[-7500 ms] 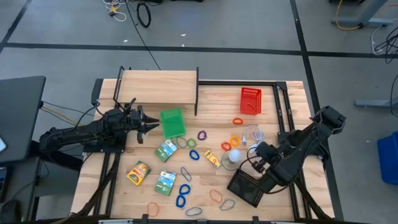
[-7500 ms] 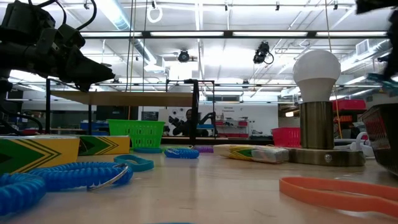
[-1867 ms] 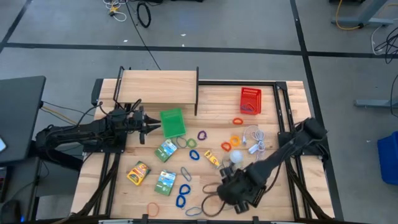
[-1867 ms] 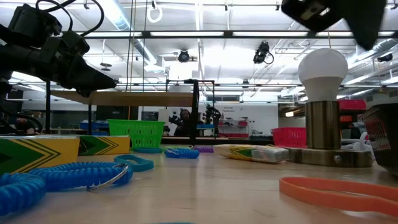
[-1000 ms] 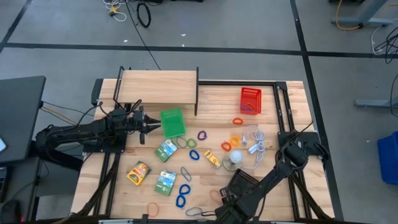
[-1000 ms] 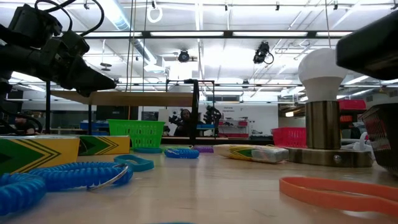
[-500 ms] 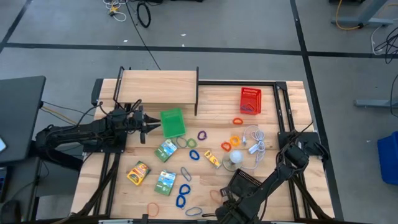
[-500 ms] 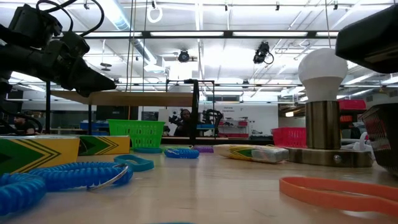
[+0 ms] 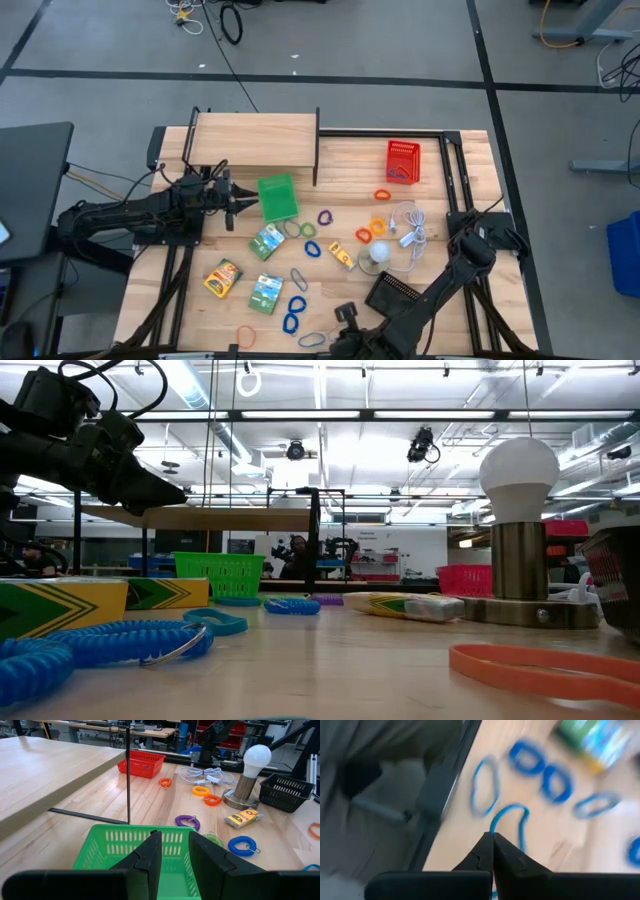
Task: Pick & Place Office Desk Supplies
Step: Put the blue rubber band into the red basket
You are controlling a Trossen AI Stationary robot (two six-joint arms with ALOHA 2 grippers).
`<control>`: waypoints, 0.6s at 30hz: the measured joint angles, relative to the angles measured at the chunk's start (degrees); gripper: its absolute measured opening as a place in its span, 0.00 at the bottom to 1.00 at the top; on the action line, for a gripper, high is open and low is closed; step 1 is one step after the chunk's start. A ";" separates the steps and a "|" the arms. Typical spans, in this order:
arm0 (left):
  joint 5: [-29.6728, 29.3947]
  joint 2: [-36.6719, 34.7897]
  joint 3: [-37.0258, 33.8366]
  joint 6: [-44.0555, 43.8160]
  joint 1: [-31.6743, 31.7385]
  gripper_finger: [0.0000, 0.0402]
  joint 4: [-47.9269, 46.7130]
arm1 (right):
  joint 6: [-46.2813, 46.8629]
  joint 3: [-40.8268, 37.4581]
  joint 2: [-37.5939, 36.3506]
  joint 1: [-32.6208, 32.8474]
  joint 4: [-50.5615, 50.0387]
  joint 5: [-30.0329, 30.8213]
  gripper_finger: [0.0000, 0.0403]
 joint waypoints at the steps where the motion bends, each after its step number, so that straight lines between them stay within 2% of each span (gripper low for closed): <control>1: 0.00 -0.01 0.00 0.02 0.00 0.26 0.00 | -1.72 0.61 0.00 -0.40 0.88 0.88 0.00; 4: 0.00 -0.01 0.00 0.24 0.00 0.26 0.00 | -8.03 1.75 0.00 -2.05 4.89 1.52 0.00; 7: 0.00 -0.01 0.00 0.24 0.00 0.26 0.00 | -14.78 1.89 0.00 -4.44 9.58 -1.33 0.00; 13: 0.00 -0.01 0.00 0.25 0.00 0.26 -0.02 | -26.38 1.89 0.00 -11.26 18.51 -10.93 0.00; 18: 0.00 0.00 0.00 0.80 0.00 0.26 -0.04 | -35.03 1.89 0.00 -17.76 30.67 -24.11 0.00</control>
